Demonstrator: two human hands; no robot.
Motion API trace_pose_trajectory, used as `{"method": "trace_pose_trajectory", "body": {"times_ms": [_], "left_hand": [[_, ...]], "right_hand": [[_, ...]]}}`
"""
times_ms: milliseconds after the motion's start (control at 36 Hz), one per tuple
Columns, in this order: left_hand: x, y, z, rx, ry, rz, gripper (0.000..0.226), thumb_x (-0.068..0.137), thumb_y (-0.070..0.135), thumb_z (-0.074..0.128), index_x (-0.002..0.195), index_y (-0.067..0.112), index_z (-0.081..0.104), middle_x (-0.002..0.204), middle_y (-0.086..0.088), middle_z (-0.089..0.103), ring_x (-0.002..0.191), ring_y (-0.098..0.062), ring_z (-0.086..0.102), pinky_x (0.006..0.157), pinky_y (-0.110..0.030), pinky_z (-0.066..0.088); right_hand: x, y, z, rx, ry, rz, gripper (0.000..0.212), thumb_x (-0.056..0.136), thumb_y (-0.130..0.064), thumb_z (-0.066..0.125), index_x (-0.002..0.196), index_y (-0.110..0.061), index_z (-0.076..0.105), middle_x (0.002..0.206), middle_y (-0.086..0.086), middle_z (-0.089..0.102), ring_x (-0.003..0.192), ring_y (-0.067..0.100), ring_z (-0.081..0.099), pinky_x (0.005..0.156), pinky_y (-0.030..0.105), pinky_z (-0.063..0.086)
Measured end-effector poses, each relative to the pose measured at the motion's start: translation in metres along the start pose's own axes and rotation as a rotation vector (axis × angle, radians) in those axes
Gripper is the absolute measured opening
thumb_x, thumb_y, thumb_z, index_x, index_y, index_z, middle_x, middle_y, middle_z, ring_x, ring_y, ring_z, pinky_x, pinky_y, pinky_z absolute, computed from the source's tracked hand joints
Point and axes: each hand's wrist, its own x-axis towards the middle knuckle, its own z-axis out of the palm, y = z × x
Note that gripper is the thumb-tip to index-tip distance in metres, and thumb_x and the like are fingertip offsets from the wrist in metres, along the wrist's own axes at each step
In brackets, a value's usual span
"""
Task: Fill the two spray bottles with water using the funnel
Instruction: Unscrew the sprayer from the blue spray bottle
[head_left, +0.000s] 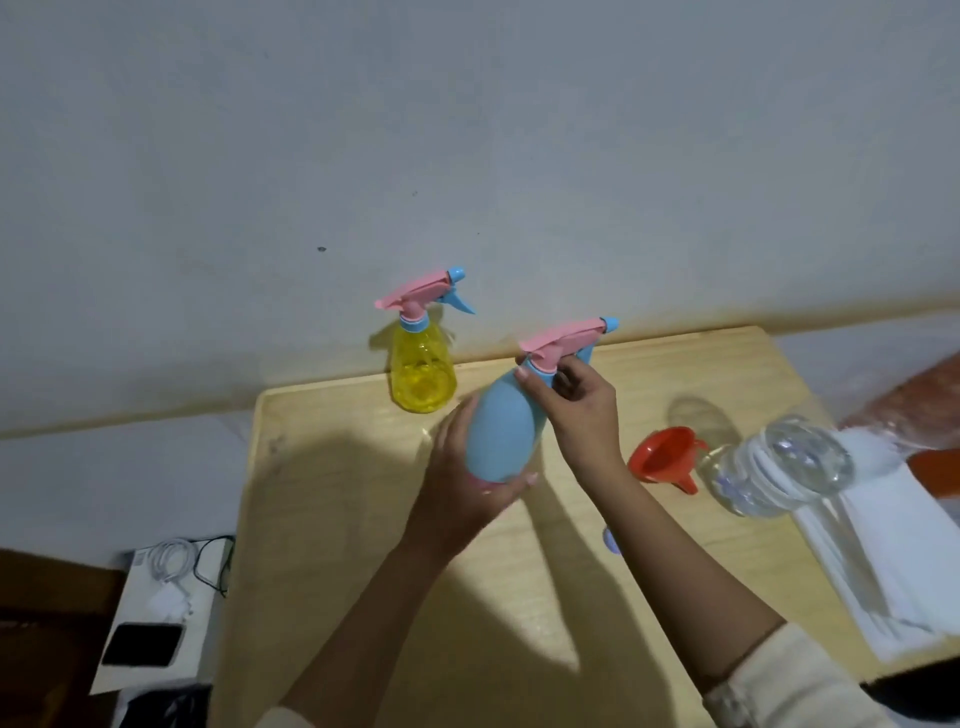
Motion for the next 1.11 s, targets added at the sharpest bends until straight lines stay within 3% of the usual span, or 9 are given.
{"method": "trace_pose_trajectory", "body": {"times_ms": [83,250,417,611,722,833,944,1028,1111], "left_hand": [[-0.015,0.013,0.014,0.16,-0.034,0.068,0.112,0.054,0.046,0.084,0.146,0.017,0.026,0.134,0.006,0.044,0.117,-0.009,0.044,0.094,-0.02,0.035],[-0.047,0.033,0.031,0.283,0.098,0.125,0.099,0.055,0.047,0.069,0.142,0.017,0.034,0.127,0.0,0.057,0.101,-0.013,0.054,0.08,-0.022,0.047],[-0.063,0.062,0.019,-0.215,-0.271,-0.125,0.095,0.06,0.028,0.079,0.134,0.056,0.027,0.12,0.017,0.055,0.105,-0.012,0.059,0.085,-0.038,0.055],[-0.08,0.068,0.022,-0.214,-0.25,-0.129,0.104,0.056,0.039,0.081,0.131,0.069,0.016,0.13,0.023,0.045,0.113,-0.007,0.053,0.09,-0.034,0.053],[-0.091,0.071,0.031,-0.094,-0.148,-0.095,0.105,0.06,0.037,0.079,0.133,0.067,0.009,0.121,0.026,0.042,0.109,-0.005,0.051,0.082,-0.023,0.053],[-0.095,0.072,0.036,-0.04,-0.08,-0.057,0.104,0.063,0.042,0.078,0.137,0.063,0.008,0.12,0.029,0.039,0.109,0.001,0.048,0.086,-0.029,0.052],[-0.095,0.074,0.034,-0.059,-0.083,-0.077,0.104,0.061,0.042,0.079,0.139,0.06,0.013,0.126,0.031,0.038,0.112,0.002,0.047,0.091,-0.036,0.051],[-0.094,0.073,0.032,-0.05,-0.067,-0.076,0.104,0.063,0.039,0.08,0.142,0.056,0.013,0.128,0.026,0.04,0.114,-0.002,0.048,0.092,-0.039,0.051],[-0.094,0.078,0.028,0.03,-0.074,-0.025,0.103,0.069,0.038,0.08,0.14,0.057,0.009,0.124,0.027,0.036,0.111,0.008,0.044,0.086,-0.028,0.052]], "right_hand": [[-0.018,-0.012,-0.013,0.114,-0.028,0.063,0.018,0.081,-0.012,0.07,0.094,0.0,0.069,0.091,0.017,0.07,0.08,0.012,0.063,0.072,0.02,0.049],[-0.04,-0.024,-0.047,0.152,-0.138,0.104,0.011,0.083,-0.012,0.067,0.09,-0.004,0.071,0.084,0.007,0.072,0.078,0.01,0.063,0.073,0.018,0.049],[-0.051,-0.029,-0.071,0.243,-0.28,0.17,0.02,0.084,-0.026,0.062,0.094,-0.01,0.069,0.098,0.006,0.071,0.094,0.017,0.065,0.084,0.032,0.049],[-0.063,-0.038,-0.088,0.438,-0.462,0.384,0.04,0.099,-0.028,0.038,0.13,-0.004,0.046,0.128,0.01,0.06,0.124,0.02,0.053,0.105,0.036,0.041],[-0.075,-0.032,-0.075,0.221,-0.271,0.35,0.048,0.079,-0.05,0.064,0.113,-0.017,0.058,0.121,0.005,0.063,0.103,0.015,0.062,0.092,0.037,0.048],[-0.081,-0.035,-0.065,0.397,0.077,0.303,0.031,0.073,-0.019,0.079,0.096,-0.012,0.059,0.098,0.008,0.064,0.085,0.019,0.061,0.083,0.039,0.051],[-0.081,-0.04,-0.068,0.486,0.062,0.231,0.012,0.078,-0.006,0.071,0.087,-0.012,0.065,0.076,-0.005,0.067,0.075,0.01,0.06,0.076,0.028,0.048],[-0.081,-0.04,-0.071,0.429,-0.001,0.153,0.017,0.081,-0.004,0.068,0.094,-0.014,0.066,0.076,-0.008,0.064,0.079,0.011,0.057,0.082,0.025,0.049],[-0.082,-0.043,-0.066,0.328,0.046,0.135,0.025,0.074,-0.014,0.077,0.096,-0.014,0.065,0.069,-0.012,0.056,0.068,0.005,0.053,0.066,0.013,0.047]]}}
